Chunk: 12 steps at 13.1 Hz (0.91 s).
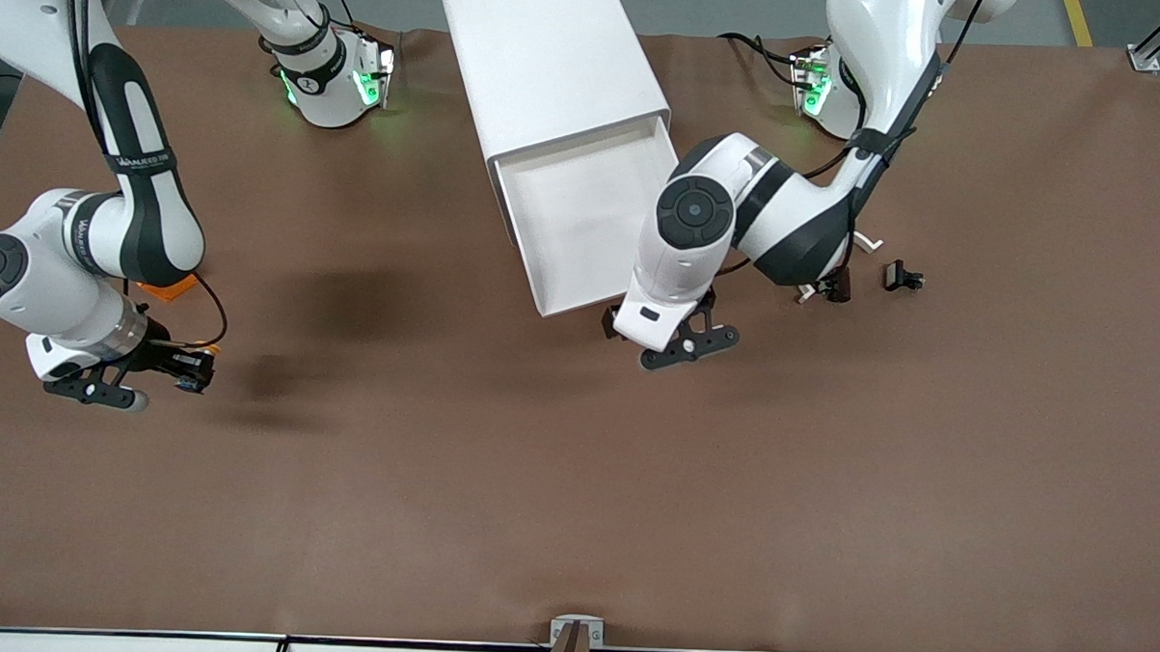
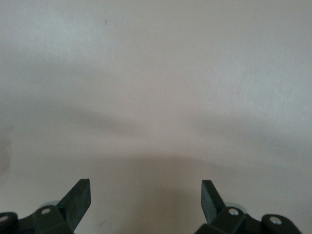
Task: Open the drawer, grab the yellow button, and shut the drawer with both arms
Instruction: 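Carry the button away with the right gripper while the left gripper pushes the drawer, then push the drawer in with the left gripper while the right gripper lowers the button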
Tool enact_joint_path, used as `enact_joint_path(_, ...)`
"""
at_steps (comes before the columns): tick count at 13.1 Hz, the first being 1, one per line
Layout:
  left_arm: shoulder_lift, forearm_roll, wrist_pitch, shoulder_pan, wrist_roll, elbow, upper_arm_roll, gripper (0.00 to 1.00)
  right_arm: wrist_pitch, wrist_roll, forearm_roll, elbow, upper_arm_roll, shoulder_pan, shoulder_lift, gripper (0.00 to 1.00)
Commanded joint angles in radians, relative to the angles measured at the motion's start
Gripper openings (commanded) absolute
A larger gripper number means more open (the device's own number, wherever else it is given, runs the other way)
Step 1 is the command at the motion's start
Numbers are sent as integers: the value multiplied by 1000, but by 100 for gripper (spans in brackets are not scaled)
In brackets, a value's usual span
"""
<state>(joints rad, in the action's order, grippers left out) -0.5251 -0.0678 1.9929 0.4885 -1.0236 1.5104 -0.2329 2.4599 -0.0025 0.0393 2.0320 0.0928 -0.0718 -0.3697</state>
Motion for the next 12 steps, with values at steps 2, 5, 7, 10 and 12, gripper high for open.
enact_joint_path(2, 33, -15, 3, -7, -44, 50, -43, 100, 28, -48, -1, 63, -27, -45, 12, 0)
enact_joint_path(5, 43, -9, -32, -7, -58, 48, -66, 100, 39, -77, 10, 60, -31, -48, -23, 0)
enact_joint_path(7, 46, -6, -55, -7, -70, 45, -69, 100, 65, -77, 10, 60, -33, -46, -40, 0)
enact_joint_path(10, 46, -4, -88, -14, -107, 45, -115, 100, 79, -77, 14, 56, -36, -42, -67, 0)
enact_joint_path(12, 46, -3, -100, -11, -153, 48, -141, 100, 93, -79, 14, 56, -41, -43, -83, 0)
